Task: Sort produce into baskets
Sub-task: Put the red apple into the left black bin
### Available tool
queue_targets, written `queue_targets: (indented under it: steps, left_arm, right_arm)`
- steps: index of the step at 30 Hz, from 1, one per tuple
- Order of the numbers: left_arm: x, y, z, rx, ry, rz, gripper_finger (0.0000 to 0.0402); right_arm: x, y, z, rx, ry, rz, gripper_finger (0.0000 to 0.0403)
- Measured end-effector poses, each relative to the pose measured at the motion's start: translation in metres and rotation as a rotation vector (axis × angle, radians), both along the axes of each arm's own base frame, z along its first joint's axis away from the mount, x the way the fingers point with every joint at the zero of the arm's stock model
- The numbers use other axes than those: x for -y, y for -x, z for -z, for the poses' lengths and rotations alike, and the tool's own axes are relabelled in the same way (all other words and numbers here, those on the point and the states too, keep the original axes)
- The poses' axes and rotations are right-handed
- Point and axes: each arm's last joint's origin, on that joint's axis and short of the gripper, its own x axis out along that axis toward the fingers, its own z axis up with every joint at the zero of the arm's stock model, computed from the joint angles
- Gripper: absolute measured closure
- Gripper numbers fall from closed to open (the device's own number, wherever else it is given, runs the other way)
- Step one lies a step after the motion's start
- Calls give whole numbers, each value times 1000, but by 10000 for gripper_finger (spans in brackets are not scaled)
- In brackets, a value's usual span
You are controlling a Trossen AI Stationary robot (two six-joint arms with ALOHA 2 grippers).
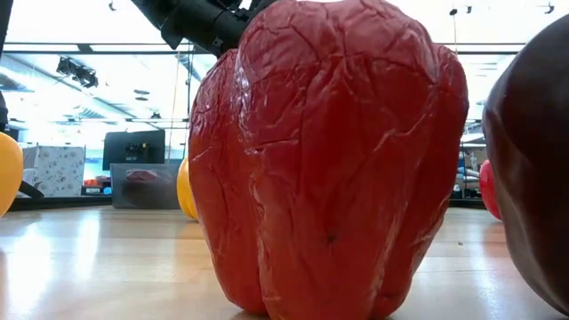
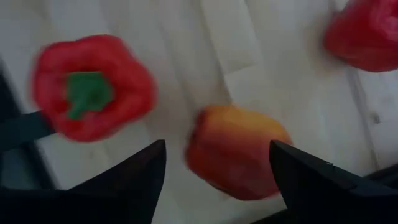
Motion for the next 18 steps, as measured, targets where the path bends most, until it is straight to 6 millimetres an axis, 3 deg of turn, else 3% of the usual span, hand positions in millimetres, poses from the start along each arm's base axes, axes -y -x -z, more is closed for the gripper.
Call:
queue_targets:
  steps: [9,12,18]
  left_arm:
    - [0,0,0,0,0,-1,9]
    - [0,0,0,0,0,-1,9]
    - [0,-1,-1,10,0,-1,9]
  right_arm:
    - [4,12,-5,-73,50,45,125]
    - [4,16,-5,-157,33,20,108]
    - [0,17,-5,-278,-23,-256,47]
